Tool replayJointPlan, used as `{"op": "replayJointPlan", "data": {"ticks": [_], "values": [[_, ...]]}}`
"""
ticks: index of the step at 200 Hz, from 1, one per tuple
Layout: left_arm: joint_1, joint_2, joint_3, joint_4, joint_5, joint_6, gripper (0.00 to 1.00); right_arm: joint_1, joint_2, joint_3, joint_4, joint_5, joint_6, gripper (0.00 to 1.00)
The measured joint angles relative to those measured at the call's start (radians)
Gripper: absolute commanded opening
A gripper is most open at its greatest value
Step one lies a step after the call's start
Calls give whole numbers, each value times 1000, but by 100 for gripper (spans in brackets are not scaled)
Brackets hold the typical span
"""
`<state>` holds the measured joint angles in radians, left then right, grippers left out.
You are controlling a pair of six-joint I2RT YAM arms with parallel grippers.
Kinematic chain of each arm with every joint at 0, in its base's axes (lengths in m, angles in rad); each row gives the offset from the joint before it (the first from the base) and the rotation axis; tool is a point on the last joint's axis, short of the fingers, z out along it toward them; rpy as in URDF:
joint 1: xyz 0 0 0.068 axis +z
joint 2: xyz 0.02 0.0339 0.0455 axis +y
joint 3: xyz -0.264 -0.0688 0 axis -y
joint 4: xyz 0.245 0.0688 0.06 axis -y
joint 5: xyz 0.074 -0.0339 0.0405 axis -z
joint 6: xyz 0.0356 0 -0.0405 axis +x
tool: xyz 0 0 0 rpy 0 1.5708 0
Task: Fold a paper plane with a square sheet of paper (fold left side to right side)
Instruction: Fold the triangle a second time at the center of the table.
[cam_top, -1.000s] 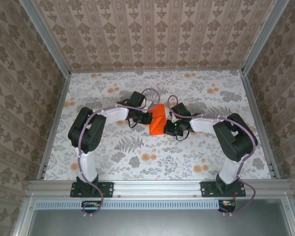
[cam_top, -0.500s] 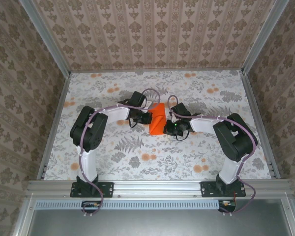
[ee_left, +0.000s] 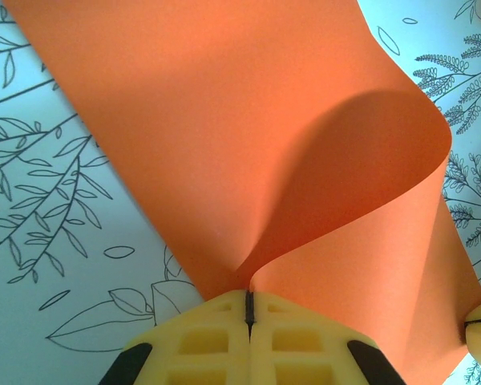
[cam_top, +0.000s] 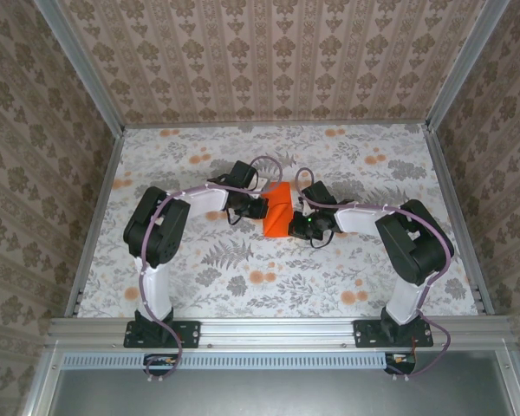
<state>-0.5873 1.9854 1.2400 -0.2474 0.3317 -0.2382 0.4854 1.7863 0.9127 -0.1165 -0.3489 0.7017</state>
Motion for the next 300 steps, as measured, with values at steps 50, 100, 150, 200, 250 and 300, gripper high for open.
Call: {"op": "replayJointPlan", "data": {"ticks": [50,100,150,200,250,300], "values": [[0,0,0,0,0,6,0,0,0,0,0,0,0,0],[0,-14,-14,0,-5,8,0,0,0,0,0,0,0,0],[0,-31,-22,0,-15,14,0,0,0,0,0,0,0,0],[0,-31,-22,1,-14,14,0,0,0,0,0,0,0,0],[0,-30,-22,5,-14,14,0,0,0,0,0,0,0,0],[0,-14,-22,13,-7,14,0,0,1,0,0,0,0,0]]}}
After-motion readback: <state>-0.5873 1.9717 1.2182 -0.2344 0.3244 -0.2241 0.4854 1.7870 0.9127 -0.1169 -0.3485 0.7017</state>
